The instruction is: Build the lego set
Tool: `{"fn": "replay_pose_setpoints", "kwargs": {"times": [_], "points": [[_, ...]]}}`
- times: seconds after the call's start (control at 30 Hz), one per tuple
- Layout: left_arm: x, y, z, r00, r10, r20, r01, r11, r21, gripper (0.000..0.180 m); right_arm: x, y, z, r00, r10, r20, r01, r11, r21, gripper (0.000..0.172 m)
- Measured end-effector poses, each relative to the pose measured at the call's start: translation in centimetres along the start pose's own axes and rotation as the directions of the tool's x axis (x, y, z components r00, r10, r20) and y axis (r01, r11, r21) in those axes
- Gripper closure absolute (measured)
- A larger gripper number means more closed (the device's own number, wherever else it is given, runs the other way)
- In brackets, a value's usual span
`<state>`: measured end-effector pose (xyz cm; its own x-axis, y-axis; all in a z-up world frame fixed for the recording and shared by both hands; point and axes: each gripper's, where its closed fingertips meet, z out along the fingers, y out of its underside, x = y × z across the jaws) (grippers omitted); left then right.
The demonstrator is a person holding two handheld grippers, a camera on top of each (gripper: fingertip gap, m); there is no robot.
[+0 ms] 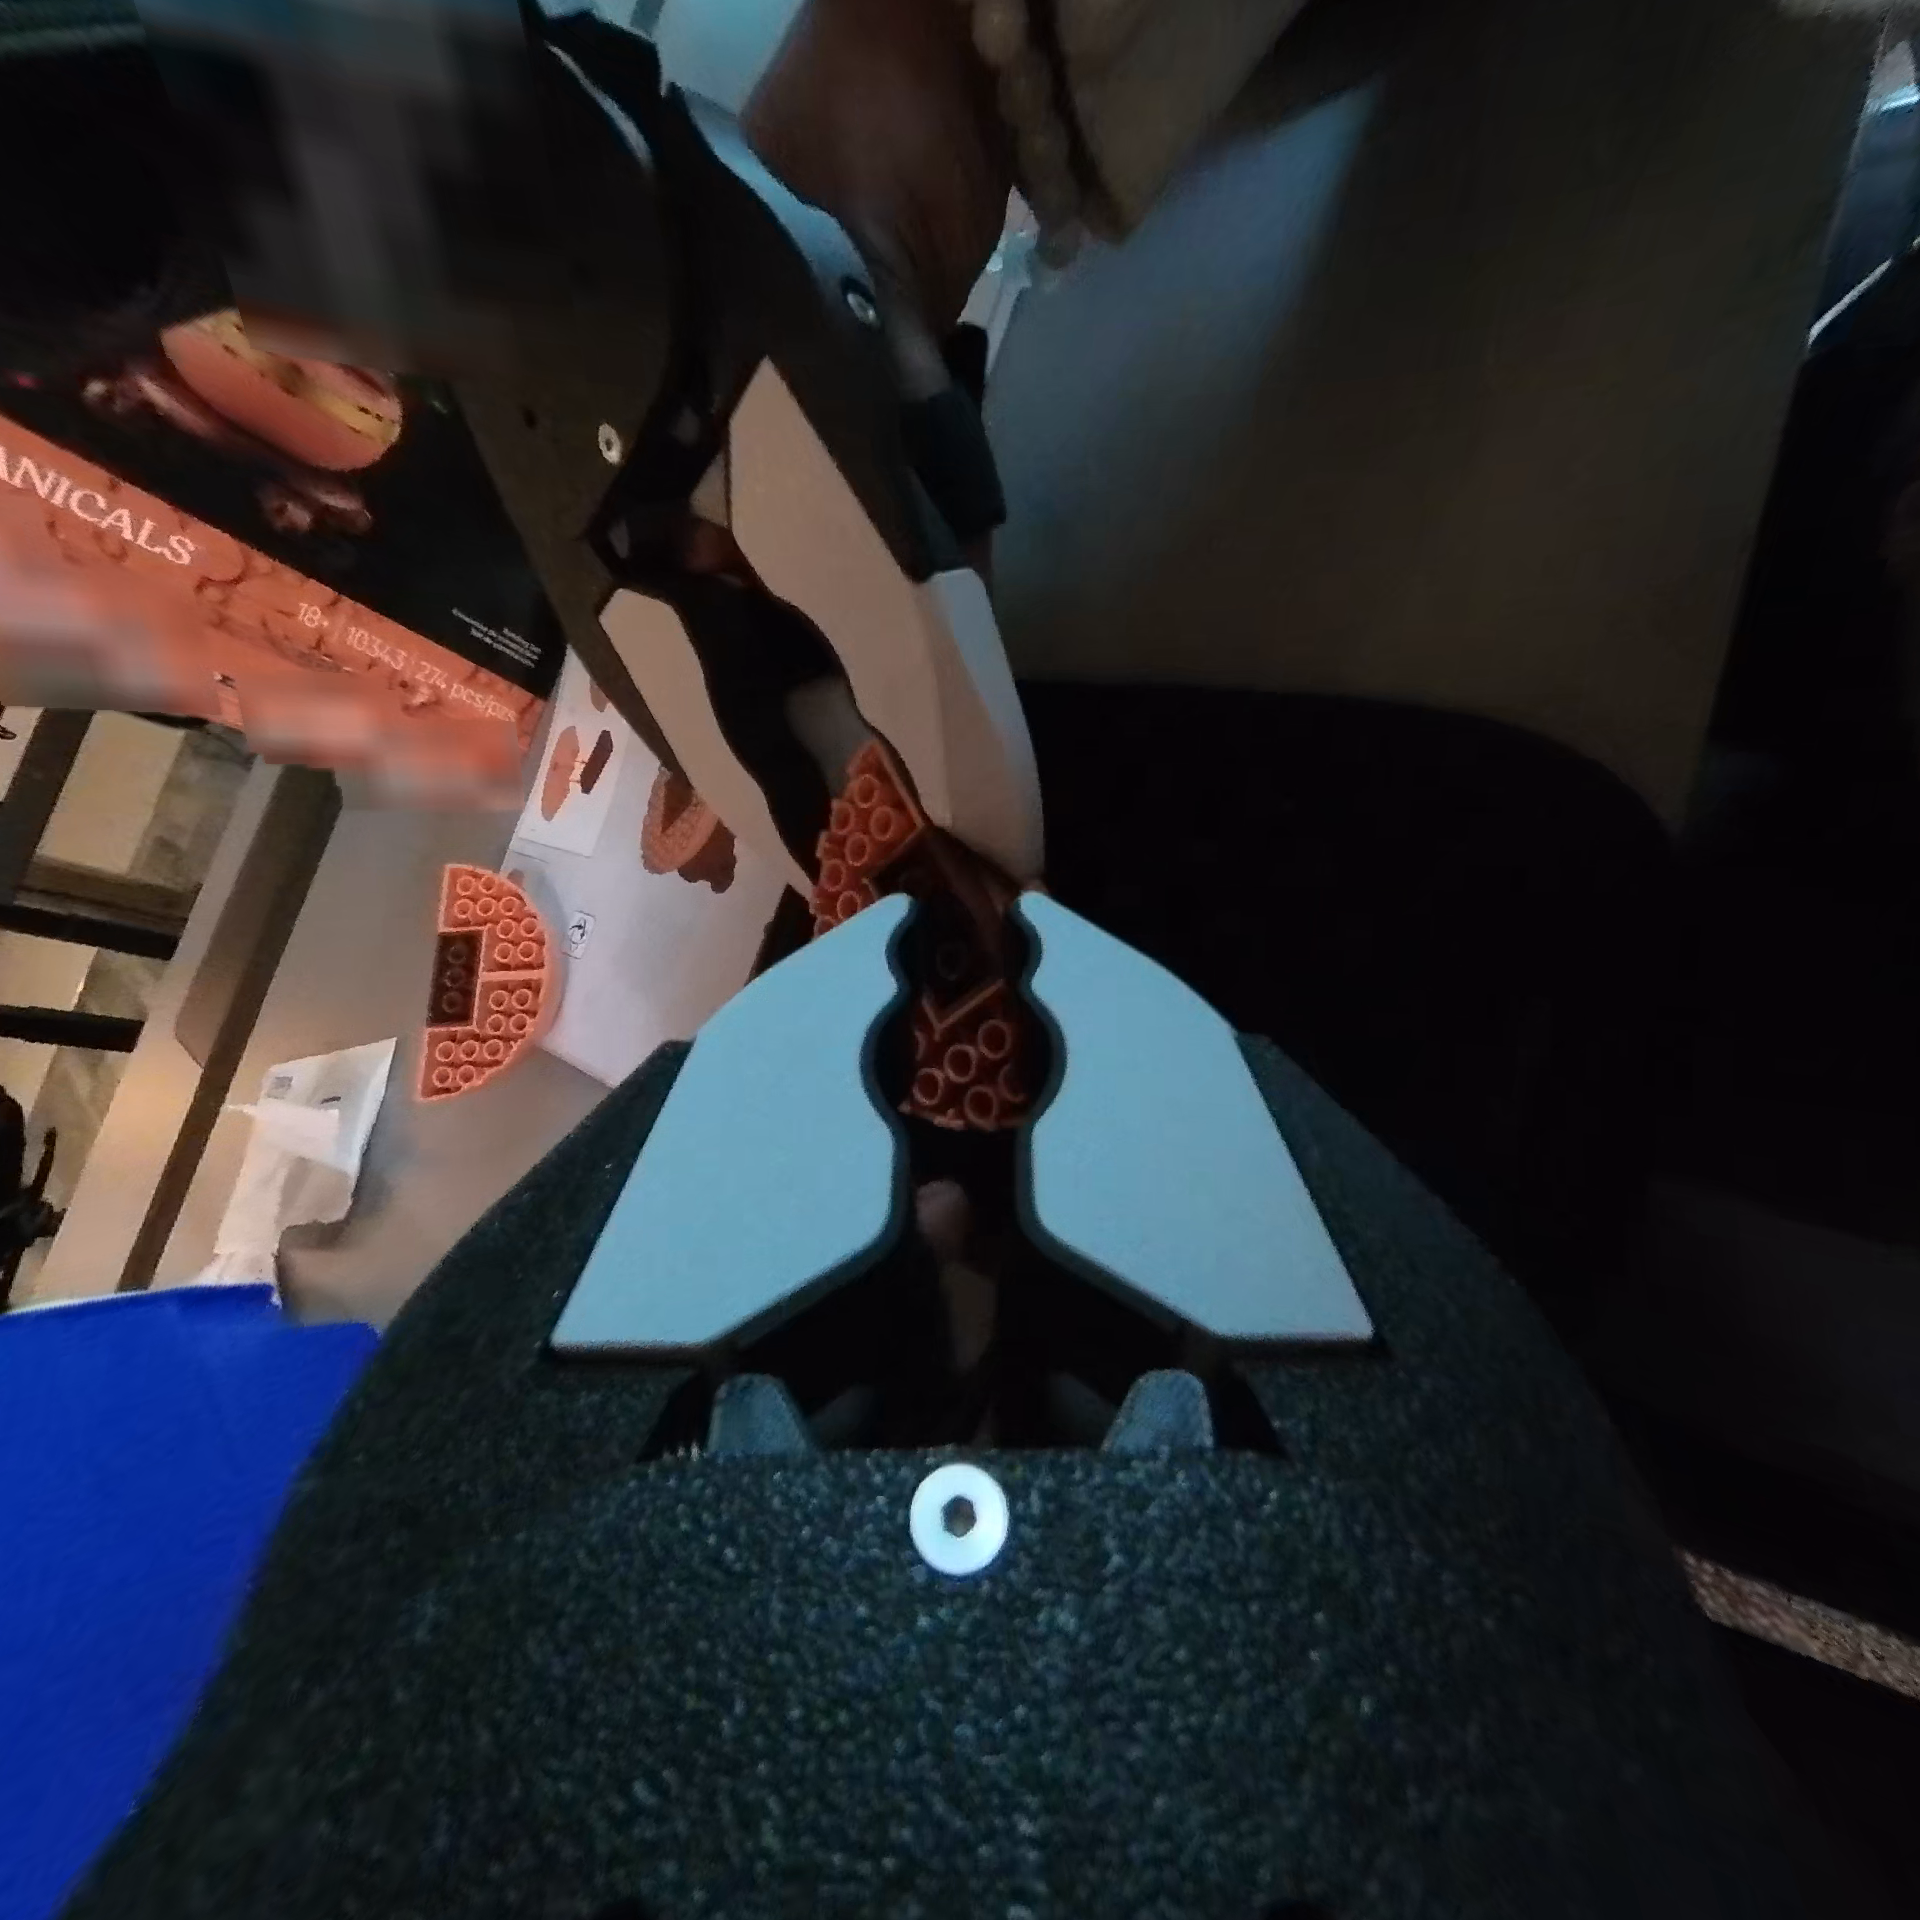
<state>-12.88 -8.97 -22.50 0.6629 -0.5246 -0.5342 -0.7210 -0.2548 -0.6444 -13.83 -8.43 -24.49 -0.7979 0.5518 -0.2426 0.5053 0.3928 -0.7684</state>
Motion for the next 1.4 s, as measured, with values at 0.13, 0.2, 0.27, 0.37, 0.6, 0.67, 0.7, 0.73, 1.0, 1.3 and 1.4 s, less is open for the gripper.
{"fn": "replay_pose_setpoints", "kwargs": {"times": [0.13,0.2,0.27,0.37,0.6,0.67,0.7,0.73,1.0,1.3,1.4], "points": [[0.0,0.0,0.0,0.997,-0.067,-0.044,0.069,0.997,0.038,0.167,0.1,-0.1,0.0,0.998,-0.057,-0.033,0.058,0.998,0.038,0.138],[0.0,-0.1,0.0,0.996,-0.078,-0.046,0.082,0.994,0.075,0.167,0.1,-0.2,-0.1,0.999,-0.044,-0.031,0.045,0.998,0.039,0.138],[0.0,-0.1,0.0,0.996,-0.082,-0.044,0.085,0.993,0.077,0.167,-0.1,-0.4,-0.3,0.999,-0.029,-0.019,0.03,0.999,0.039,0.128],[0.0,-0.1,0.1,0.996,-0.073,-0.044,0.076,0.995,0.063,0.167,0.1,-0.3,-0.8,0.999,-0.03,-0.016,0.03,0.999,0.026,0.115],[0.0,-0.1,0.3,0.992,-0.107,-0.068,0.109,0.994,0.028,0.167,-0.3,0.5,-1.8,0.998,-0.061,0.003,0.061,0.997,-0.044,0.137],[0.1,-0.1,0.4,0.989,-0.119,-0.087,0.12,0.993,0.006,0.167,0.2,0.7,-1.7,0.993,-0.112,-0.042,0.109,0.992,-0.068,0.148],[0.1,-0.1,0.5,0.989,-0.113,-0.097,0.113,0.994,0.002,0.167,0.2,0.8,-1.7,0.993,-0.113,-0.04,0.11,0.991,-0.069,0.148],[0.1,-0.1,0.5,0.989,-0.105,-0.102,0.105,0.994,-0.002,0.167,0.2,0.9,-1.6,0.994,-0.102,-0.036,0.099,0.993,-0.068,0.148],[0.4,0.1,0.6,0.989,-0.064,-0.131,0.061,0.998,-0.028,0.166,0.2,1.0,-1.3,0.992,-0.109,-0.062,0.107,0.993,-0.041,0.149],[0.2,0.2,0.8,0.983,-0.082,-0.162,0.075,0.996,-0.051,0.166,-0.7,-1.9,-2.6,0.986,-0.141,-0.091,0.142,0.99,0.006,0.172],[0.3,0.1,0.8,0.983,-0.08,-0.164,0.074,0.996,-0.043,0.166,-0.8,-1.1,-1.3,0.978,-0.174,-0.113,0.157,0.978,-0.14,0.172]]}}
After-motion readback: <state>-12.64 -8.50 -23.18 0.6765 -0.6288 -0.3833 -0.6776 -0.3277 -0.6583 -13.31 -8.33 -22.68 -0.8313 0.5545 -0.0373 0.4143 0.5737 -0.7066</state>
